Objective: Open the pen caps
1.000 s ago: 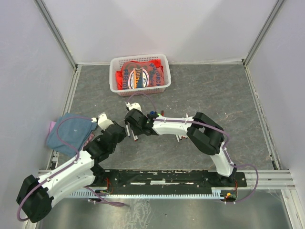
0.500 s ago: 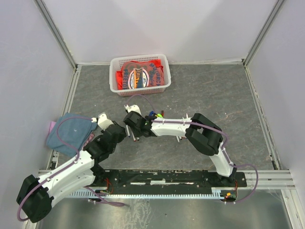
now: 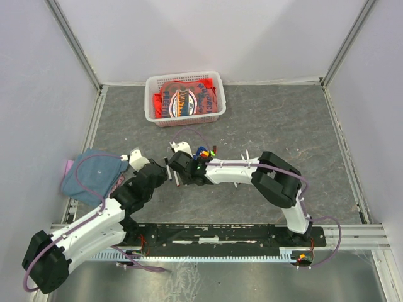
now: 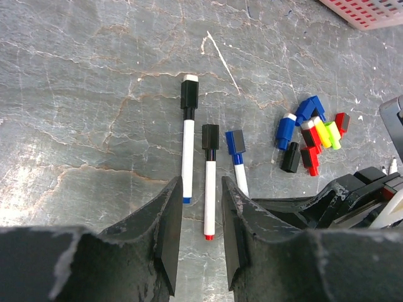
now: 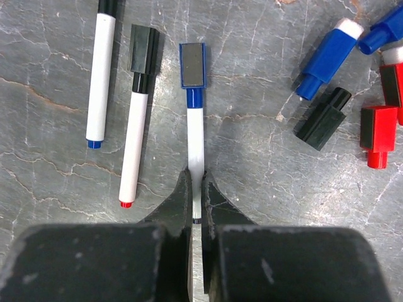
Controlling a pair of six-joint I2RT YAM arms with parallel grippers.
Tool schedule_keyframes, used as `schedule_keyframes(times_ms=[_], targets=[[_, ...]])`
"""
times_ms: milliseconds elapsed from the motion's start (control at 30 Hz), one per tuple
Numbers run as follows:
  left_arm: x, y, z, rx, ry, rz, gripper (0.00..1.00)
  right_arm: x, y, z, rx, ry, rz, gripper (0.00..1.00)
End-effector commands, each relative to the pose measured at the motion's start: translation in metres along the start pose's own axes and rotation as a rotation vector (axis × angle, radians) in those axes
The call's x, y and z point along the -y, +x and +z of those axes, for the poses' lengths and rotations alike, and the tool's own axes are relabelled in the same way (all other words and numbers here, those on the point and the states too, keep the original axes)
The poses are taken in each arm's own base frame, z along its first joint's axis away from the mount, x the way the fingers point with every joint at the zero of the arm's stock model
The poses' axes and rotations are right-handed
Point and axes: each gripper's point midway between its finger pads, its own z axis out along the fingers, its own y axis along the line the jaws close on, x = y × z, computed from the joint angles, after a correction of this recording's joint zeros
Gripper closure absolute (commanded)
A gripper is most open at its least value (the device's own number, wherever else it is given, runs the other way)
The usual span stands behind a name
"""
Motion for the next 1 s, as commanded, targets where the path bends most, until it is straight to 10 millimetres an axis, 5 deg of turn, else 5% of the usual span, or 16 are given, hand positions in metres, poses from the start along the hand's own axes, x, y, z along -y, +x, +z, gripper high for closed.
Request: schedule_keyframes(times_ms=[0, 233, 567, 967], targets=[[0.019, -0.011, -0.002, 0.019, 0.061, -0.079, 0.6, 0.009, 0.017, -0.008, -0.033, 0.01, -0.017, 0.99], [0.037, 0.004, 0.004, -0.098, 0.15, -0.117, 0.48, 0.008, -0.011, -0.044, 0.119, -0.077, 0.023, 0.99], [0.084, 0.022, 0.003, -0.274, 0.397, -0.321, 0.45, -0.004, -0.02, -0.085, 0.205, -0.258, 0.075, 0.99], [0.089, 0.027, 0.003, -0.313, 0.434, -0.401, 0.44, -0.012, -0.024, -0.103, 0.235, -0.349, 0.111, 0.99]])
